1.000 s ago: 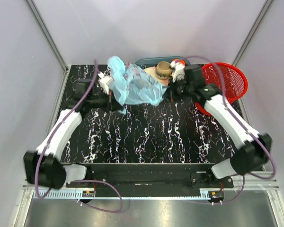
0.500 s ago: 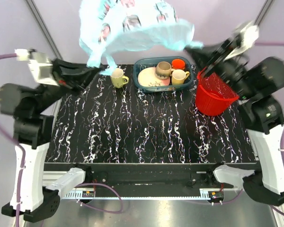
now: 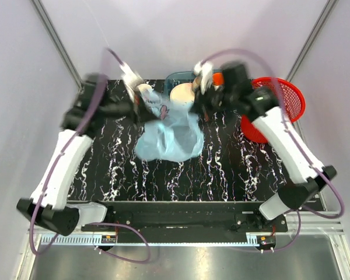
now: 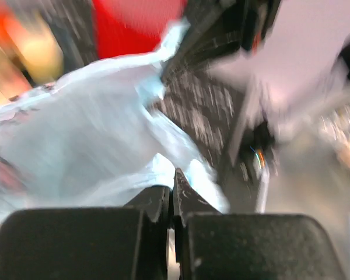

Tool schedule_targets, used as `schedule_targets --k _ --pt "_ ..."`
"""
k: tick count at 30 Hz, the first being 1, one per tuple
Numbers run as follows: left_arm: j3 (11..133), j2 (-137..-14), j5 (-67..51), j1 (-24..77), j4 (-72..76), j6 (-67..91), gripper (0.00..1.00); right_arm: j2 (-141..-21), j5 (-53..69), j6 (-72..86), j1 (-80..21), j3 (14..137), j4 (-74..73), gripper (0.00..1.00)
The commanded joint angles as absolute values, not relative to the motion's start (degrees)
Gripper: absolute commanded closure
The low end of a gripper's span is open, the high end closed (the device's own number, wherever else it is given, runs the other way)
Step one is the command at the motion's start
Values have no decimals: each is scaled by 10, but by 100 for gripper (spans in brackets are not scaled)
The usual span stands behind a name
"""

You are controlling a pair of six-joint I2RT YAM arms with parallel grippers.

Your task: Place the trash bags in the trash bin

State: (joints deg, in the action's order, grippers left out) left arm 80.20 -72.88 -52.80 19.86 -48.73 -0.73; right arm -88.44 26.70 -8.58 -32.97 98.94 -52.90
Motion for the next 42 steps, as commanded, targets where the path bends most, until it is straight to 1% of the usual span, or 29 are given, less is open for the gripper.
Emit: schedule_targets --k 1,2,4,7,8,10,11,13,14,17,18,20,21,22,24,25,26,27,28,29,30,31,34,35,37,38,40,41,42 --pt "970 -654 -562 112 -15 298 100 -839 196 -53 -307 1265 -407 100" --pt "984 -646 -521 93 36 306 100 -856 185 -40 -289 1330 -385 100" --pt "986 -636 -449 92 26 247 100 -849 140 -36 -276 1335 -312 100" --pt "896 -620 -444 99 -65 179 100 -774 164 -49 -286 1134 -241 100" --pt "822 -620 -427 128 -201 137 100 -760 166 -56 -295 1034 -269 100" --pt "737 -636 -371 165 -325 -6 100 -767 183 -62 -316 937 -375 100" --pt "647 -639 -347 200 -403 -42 100 -768 200 -59 -318 827 -390 100" --pt "581 -650 -366 208 -444 -55 100 -758 229 -47 -322 733 -409 100" --pt "560 -647 -380 207 -461 -42 100 -737 241 -47 -323 725 -410 100" --pt "605 -604 -446 207 -414 -19 100 -719 266 -65 -323 804 -410 100" --pt "700 -599 -455 206 -393 -5 100 -725 258 -71 -323 847 -406 100" --pt "841 -632 -462 172 -308 83 100 -771 239 -72 -323 1024 -397 100" --pt "981 -655 -449 147 -271 131 100 -795 205 -73 -320 1095 -380 100" --pt "1050 -692 -422 119 -232 180 100 -820 180 -71 -318 1242 -370 100" --pt "1098 -703 -369 37 -85 280 100 -894 112 -47 -298 1380 -354 100" --pt "1068 -683 -360 27 -9 286 100 -911 101 -33 -290 1455 -352 100" --pt "1042 -670 -364 31 -2 267 100 -911 106 -26 -288 1450 -352 100" --pt "1010 -658 -410 44 -8 250 100 -895 156 -28 -288 1414 -341 100" --pt "968 -657 -422 90 -143 222 100 -843 181 -17 -291 1264 -324 100" --pt "936 -657 -428 124 -234 112 100 -819 197 -5 -294 1177 -316 100" --pt "893 -646 -385 157 -312 61 100 -797 213 -8 -313 1087 -326 100" --pt "752 -634 -366 210 -369 33 100 -772 221 -26 -329 924 -343 100" --pt "588 -593 -402 221 -414 27 100 -752 270 -37 -366 732 -411 100" --pt "564 -592 -414 221 -433 12 100 -742 299 -33 -370 720 -419 100" --pt "587 -577 -447 221 -463 -17 100 -716 315 -42 -374 754 -422 100" --pt "647 -572 -460 220 -463 -27 100 -715 303 -50 -374 785 -421 100" --pt "750 -592 -525 212 -432 -16 100 -745 294 -71 -373 945 -431 100" --pt "897 -609 -554 202 -405 36 100 -764 267 -76 -373 1014 -433 100" --pt "962 -648 -557 187 -363 84 100 -786 244 -83 -372 1086 -426 100"
